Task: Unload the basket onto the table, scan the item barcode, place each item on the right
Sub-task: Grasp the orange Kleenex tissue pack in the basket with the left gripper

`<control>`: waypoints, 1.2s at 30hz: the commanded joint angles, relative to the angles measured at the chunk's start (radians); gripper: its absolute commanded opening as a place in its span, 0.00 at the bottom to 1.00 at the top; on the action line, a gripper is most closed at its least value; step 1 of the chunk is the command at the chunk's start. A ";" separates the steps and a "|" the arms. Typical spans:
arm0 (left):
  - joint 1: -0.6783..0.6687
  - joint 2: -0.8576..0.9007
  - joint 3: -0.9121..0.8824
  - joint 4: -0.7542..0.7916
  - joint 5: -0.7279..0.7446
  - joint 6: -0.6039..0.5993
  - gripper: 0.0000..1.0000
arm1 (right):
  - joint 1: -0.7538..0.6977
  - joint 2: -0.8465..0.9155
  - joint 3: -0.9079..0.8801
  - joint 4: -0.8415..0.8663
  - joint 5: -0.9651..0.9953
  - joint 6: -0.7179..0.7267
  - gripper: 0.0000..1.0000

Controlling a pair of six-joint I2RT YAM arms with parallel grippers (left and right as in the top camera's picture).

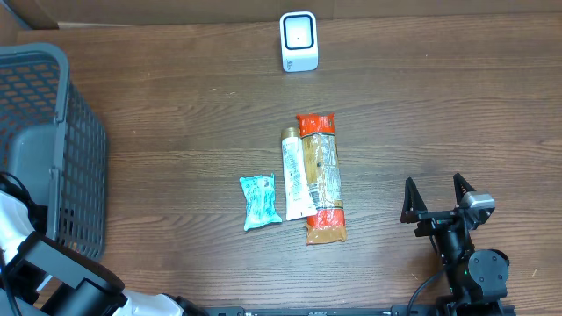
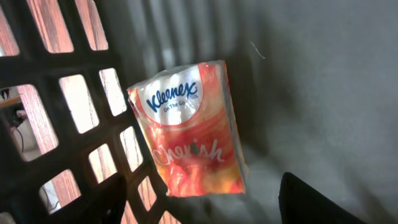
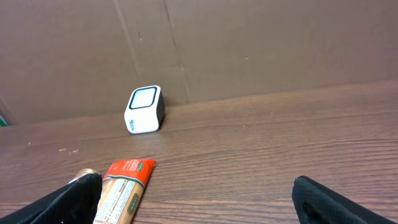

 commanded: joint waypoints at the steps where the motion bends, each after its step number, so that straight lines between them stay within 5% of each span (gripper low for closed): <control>1: 0.006 0.002 -0.043 0.026 -0.027 -0.005 0.70 | -0.003 -0.009 -0.010 0.006 0.005 -0.001 1.00; 8: 0.007 0.002 -0.087 0.074 -0.051 -0.005 0.67 | -0.003 -0.009 -0.010 0.006 0.005 -0.001 1.00; 14: 0.007 0.003 -0.107 0.113 -0.058 -0.005 0.54 | -0.003 -0.009 -0.010 0.006 0.006 -0.001 1.00; 24: 0.007 0.003 -0.122 0.149 -0.058 -0.005 0.04 | -0.003 -0.009 -0.010 0.006 0.006 -0.001 1.00; 36: 0.006 -0.002 -0.050 0.105 -0.052 0.060 0.04 | -0.003 -0.009 -0.010 0.006 0.005 -0.001 1.00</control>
